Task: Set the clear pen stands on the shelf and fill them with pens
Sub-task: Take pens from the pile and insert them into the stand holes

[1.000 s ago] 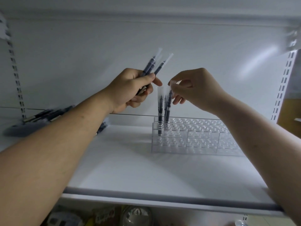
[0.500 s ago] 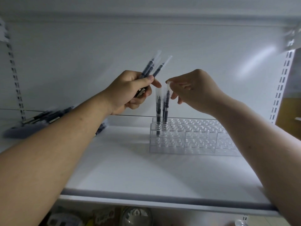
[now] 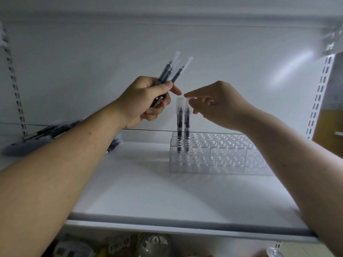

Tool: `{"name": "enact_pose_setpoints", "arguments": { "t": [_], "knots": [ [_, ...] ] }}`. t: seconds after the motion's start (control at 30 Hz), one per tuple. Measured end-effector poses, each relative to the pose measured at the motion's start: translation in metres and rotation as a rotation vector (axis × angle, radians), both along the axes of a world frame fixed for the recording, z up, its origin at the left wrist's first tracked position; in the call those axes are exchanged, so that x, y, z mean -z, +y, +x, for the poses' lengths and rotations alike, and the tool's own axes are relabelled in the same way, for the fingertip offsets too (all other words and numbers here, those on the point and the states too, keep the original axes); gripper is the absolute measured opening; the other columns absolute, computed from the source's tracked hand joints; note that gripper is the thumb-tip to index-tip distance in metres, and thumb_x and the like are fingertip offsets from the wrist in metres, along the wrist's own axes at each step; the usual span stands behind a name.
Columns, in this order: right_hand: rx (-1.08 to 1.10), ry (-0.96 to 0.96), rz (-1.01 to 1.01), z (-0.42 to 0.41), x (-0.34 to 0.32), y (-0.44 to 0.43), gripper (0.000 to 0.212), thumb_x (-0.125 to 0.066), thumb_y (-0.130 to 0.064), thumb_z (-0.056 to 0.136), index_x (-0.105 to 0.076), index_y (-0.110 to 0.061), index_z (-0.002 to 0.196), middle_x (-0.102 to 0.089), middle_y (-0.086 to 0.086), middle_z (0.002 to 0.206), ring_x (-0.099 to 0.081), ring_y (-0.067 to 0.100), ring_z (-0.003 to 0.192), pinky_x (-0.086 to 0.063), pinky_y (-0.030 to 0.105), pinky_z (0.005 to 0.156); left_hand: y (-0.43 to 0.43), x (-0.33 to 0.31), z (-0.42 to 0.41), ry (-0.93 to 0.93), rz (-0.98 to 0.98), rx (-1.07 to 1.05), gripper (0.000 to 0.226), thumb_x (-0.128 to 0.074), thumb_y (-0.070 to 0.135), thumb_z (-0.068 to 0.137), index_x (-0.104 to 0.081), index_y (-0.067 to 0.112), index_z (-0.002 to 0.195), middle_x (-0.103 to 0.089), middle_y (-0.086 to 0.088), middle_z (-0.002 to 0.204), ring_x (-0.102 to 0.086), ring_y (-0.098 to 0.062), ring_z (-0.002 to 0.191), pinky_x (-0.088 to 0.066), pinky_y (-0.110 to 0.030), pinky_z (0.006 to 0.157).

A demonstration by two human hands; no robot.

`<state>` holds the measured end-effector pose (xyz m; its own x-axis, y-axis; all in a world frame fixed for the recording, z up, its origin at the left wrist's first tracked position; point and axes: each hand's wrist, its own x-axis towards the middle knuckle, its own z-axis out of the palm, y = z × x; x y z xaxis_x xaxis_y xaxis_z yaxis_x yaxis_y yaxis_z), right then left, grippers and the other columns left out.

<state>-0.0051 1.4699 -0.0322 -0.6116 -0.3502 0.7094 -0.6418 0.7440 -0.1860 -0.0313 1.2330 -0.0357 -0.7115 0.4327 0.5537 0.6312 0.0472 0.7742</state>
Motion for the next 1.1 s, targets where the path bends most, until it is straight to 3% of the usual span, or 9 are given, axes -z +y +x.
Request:
{"name": "enact_pose_setpoints", "arguments": {
  "t": [0.1,0.2,0.33,0.47,0.57,0.63,0.8,0.93,1.1],
  "knots": [
    [-0.037,0.06,-0.116,-0.001,-0.001,-0.001,0.026,-0.059,-0.022,0.103,-0.077,-0.022,0.122,-0.073,-0.019,0.085,-0.069,-0.002,0.073,-0.056,0.023,0.071,0.0,-0.001,0.001,-0.021,-0.007,0.021,0.03,-0.046,0.021,0.113,-0.07,0.002,0.112,-0.052,-0.002,0.069,-0.028,-0.014,0.049,-0.016,-0.028,0.047],
    [-0.204,0.023,-0.355,0.0,-0.004,-0.004,0.022,-0.062,-0.016,0.1,-0.08,-0.017,0.113,-0.073,-0.012,0.078,-0.063,0.001,0.065,-0.047,0.017,0.061,0.001,0.0,0.001,-0.059,-0.025,0.068,0.031,-0.047,0.02,0.112,-0.072,0.002,0.113,-0.053,-0.004,0.072,-0.028,-0.014,0.049,-0.02,-0.024,0.044],
    [-0.354,-0.037,-0.49,0.002,-0.005,-0.007,0.01,-0.072,-0.023,0.099,-0.08,-0.022,0.094,-0.072,-0.01,0.074,-0.058,0.013,0.069,-0.045,0.022,0.06,0.003,-0.001,0.003,-0.088,-0.038,0.101,0.032,-0.046,0.017,0.111,-0.071,-0.002,0.117,-0.054,-0.005,0.073,-0.029,-0.014,0.049,-0.019,-0.023,0.044],
    [-0.347,-0.102,-0.574,0.001,-0.003,-0.01,0.023,-0.078,-0.031,0.094,-0.075,-0.018,0.076,-0.064,0.0,0.065,-0.054,0.017,0.065,-0.042,0.028,0.061,0.006,0.0,0.004,-0.086,-0.09,0.11,0.032,-0.047,0.019,0.111,-0.07,0.0,0.121,-0.056,-0.007,0.077,-0.03,-0.015,0.049,-0.017,-0.028,0.047],
    [-0.363,-0.14,-0.697,-0.002,-0.004,-0.01,0.023,-0.074,-0.023,0.096,-0.075,-0.004,0.084,-0.069,0.015,0.078,-0.06,0.026,0.071,-0.041,0.038,0.064,0.007,0.002,0.003,-0.067,-0.133,0.076,0.032,-0.049,0.023,0.111,-0.071,0.003,0.123,-0.06,-0.01,0.081,-0.033,-0.016,0.049,-0.014,-0.035,0.052],
    [-0.432,-0.161,-0.847,-0.001,-0.008,-0.009,0.016,-0.064,-0.01,0.1,-0.071,-0.001,0.088,-0.074,0.015,0.084,-0.068,0.027,0.074,-0.044,0.035,0.062,0.007,0.002,0.003,-0.061,-0.136,0.045,0.032,-0.05,0.023,0.112,-0.073,0.004,0.122,-0.06,-0.01,0.08,-0.033,-0.016,0.048,-0.014,-0.036,0.052],
    [-0.428,-0.014,-1.162,0.0,-0.024,0.006,0.018,-0.052,0.0,0.098,-0.066,-0.004,0.088,-0.069,0.008,0.067,-0.068,0.024,0.061,-0.046,0.028,0.054,0.005,0.001,0.002,-0.045,-0.099,-0.003,0.031,-0.048,0.024,0.112,-0.072,0.004,0.117,-0.035,0.002,0.065,-0.021,-0.013,0.05,-0.013,-0.027,0.046],
    [-0.216,0.133,-0.85,-0.008,-0.021,0.015,0.016,-0.052,-0.005,0.093,-0.067,-0.004,0.09,-0.07,0.004,0.068,-0.069,0.021,0.06,-0.05,0.028,0.054,0.003,0.0,0.003,-0.047,-0.045,-0.006,0.033,-0.047,0.029,0.113,-0.069,0.005,0.113,-0.026,0.003,0.067,-0.018,-0.013,0.05,-0.012,-0.024,0.044],
    [-0.07,0.068,-0.445,-0.016,-0.008,0.009,0.016,-0.056,-0.008,0.096,-0.069,0.001,0.092,-0.074,0.008,0.071,-0.075,0.02,0.063,-0.058,0.035,0.063,0.002,-0.002,0.004,-0.062,0.009,0.021,0.026,-0.044,0.03,0.113,-0.062,0.012,0.111,-0.032,0.001,0.069,-0.021,-0.012,0.049,-0.016,-0.021,0.043]
  ]
}}
